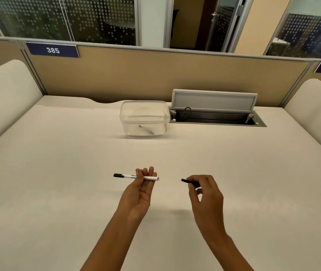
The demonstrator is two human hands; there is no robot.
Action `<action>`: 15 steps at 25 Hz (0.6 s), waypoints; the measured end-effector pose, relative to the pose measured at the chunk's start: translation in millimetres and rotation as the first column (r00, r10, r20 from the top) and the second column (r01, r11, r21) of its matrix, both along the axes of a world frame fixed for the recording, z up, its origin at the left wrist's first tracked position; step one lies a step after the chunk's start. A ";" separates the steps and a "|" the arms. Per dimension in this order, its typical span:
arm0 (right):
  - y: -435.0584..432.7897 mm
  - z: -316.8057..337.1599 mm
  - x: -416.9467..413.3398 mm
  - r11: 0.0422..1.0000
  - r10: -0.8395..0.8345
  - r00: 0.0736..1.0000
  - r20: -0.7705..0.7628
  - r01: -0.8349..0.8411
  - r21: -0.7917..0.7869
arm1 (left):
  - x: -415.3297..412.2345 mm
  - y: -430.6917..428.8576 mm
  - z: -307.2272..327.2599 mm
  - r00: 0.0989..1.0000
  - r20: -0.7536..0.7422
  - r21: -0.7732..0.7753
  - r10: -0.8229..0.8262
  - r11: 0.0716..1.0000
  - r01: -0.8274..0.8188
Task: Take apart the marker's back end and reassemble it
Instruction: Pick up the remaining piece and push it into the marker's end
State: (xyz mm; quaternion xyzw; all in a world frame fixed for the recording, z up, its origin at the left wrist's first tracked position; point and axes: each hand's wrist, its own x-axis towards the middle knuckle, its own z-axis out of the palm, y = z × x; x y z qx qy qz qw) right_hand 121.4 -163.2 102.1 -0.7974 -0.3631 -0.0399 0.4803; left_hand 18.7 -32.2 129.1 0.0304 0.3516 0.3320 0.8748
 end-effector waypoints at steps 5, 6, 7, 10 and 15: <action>8.0 24.7 -21.5 0.992 0.118 0.986 0.120 -0.123 0.040 | -1.3 -2.1 1.4 1.000 -0.001 0.036 -0.014 0.999 0.014; 9.6 25.6 -23.9 0.990 0.130 0.983 0.128 -0.136 0.039 | -1.6 -2.4 1.6 1.000 -0.001 0.042 -0.015 0.999 0.015; 10.8 25.7 -25.4 0.989 0.139 0.981 0.135 -0.145 0.037 | -1.8 -2.9 2.0 1.000 0.000 0.048 -0.017 0.999 0.017; 12.6 23.9 -28.2 0.986 0.163 0.974 0.159 -0.168 0.018 | -2.8 -3.8 1.7 1.000 0.012 0.062 -0.021 0.998 0.020; 13.8 22.6 -29.7 0.987 0.160 0.970 0.185 -0.161 -0.013 | -4.0 -4.9 1.3 0.999 -0.021 0.131 -0.038 0.991 0.040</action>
